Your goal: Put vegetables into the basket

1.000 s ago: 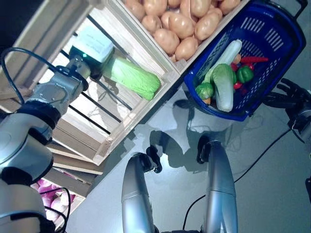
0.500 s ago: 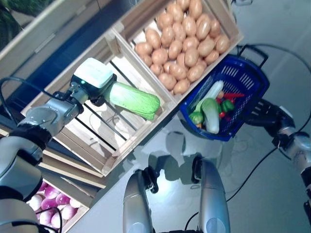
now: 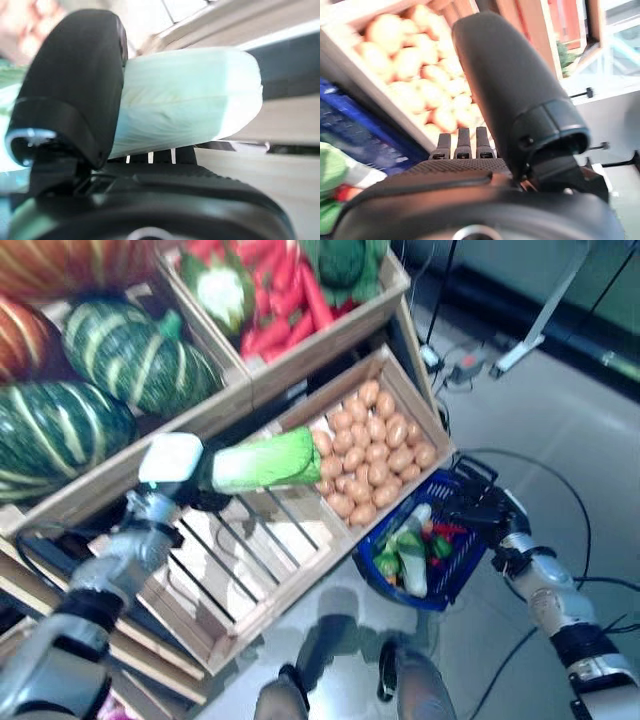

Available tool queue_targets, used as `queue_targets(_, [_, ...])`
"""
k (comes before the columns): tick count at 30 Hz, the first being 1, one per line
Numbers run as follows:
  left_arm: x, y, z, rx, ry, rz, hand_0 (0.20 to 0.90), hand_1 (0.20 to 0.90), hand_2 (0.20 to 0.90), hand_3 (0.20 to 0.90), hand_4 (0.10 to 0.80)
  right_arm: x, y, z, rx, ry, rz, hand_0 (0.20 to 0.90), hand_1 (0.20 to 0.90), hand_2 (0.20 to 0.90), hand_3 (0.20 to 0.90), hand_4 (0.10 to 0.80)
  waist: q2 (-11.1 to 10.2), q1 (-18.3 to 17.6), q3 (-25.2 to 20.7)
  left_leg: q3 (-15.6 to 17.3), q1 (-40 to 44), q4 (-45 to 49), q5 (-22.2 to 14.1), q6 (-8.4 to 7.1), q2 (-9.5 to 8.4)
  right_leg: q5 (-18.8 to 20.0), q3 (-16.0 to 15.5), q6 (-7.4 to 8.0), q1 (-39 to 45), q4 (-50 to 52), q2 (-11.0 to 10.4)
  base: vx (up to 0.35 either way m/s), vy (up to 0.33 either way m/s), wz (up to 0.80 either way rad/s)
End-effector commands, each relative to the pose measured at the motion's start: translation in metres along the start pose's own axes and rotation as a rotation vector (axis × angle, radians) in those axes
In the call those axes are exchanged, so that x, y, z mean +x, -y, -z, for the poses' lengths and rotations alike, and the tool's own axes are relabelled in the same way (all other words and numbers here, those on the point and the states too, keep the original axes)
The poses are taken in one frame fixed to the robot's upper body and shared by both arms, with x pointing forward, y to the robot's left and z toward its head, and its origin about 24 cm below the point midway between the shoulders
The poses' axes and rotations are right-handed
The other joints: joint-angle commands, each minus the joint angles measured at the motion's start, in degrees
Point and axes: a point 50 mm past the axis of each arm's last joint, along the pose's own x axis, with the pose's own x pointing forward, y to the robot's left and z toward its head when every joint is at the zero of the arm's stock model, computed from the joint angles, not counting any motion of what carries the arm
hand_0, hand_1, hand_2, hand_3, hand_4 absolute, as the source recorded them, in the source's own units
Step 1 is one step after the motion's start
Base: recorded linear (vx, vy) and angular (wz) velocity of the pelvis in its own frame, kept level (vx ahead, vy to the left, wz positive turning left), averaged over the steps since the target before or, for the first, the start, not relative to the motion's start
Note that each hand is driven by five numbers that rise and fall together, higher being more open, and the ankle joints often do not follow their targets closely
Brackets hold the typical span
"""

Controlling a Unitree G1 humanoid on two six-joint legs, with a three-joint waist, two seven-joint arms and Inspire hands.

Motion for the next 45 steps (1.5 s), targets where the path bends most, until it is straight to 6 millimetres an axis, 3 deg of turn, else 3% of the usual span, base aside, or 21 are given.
queue_targets(1, [0.003,-0.02,-0.018,-0.206,0.047,-0.231,0.3,0.3,0.3,0.3,0.4,-0.003,-0.022,-0.022,-0.017,0.222,-0.06,0.9,0.9,0.9,0.9,0.8,-0.6,0.2,-9.5,-0.2,1.1,-4.8,1.9,3.6,-3.68,8.3,-0.4,1.62,11.7,-18.6,-0.3,0.105,0.003,0.02])
queue_targets(9, [-0.012,0.017,-0.064,-0.635,0.076,-0.191,0.3,0.3,0.3,0.3,0.4,-0.009,-0.061,-0.009,0.109,0.223,-0.275,0.9,0.9,0.9,0.9,0.8,-0.7,1.5,-12.6,-1.4,6.9,-16.7,6.1,2.84,-4.62,13.0,-1.2,2.75,17.1,-28.8,1.3,0.063,-0.01,0.05])
queue_targets(17, [-0.013,0.032,-0.11,-0.835,0.169,-0.134,0.3,0.3,0.3,0.3,0.4,-0.001,-0.093,-0.017,0.225,0.218,-0.423,0.9,0.9,0.9,0.9,0.8,-1.5,2.7,-13.1,-2.6,6.7,-17.3,6.4,3.23,-4.88,13.6,-1.6,2.11,17.1,-29.5,2.2,0.015,-0.022,0.13])
queue_targets(29, [-0.01,0.034,-0.137,-0.905,0.241,-0.099,0.3,0.3,0.3,0.3,0.4,0.004,-0.122,-0.015,0.308,0.18,-0.501,0.9,0.9,0.9,0.9,0.8,-1.8,3.5,-12.7,-3.2,8.0,-17.3,5.6,3.52,-5.0,13.2,-2.0,2.14,18.5,-29.5,2.1,0.02,0.0,0.07])
queue_targets(45, [-0.009,0.032,-0.171,-0.962,0.383,-0.027,0.3,0.3,0.3,0.3,0.4,0.026,-0.137,-0.046,0.359,0.242,-0.438,0.9,0.9,0.9,0.9,0.8,-2.3,4.8,-13.0,-4.2,8.8,-17.3,5.2,3.69,-5.18,13.1,-2.2,2.13,19.4,-29.5,2.0,0.001,0.004,0.02])
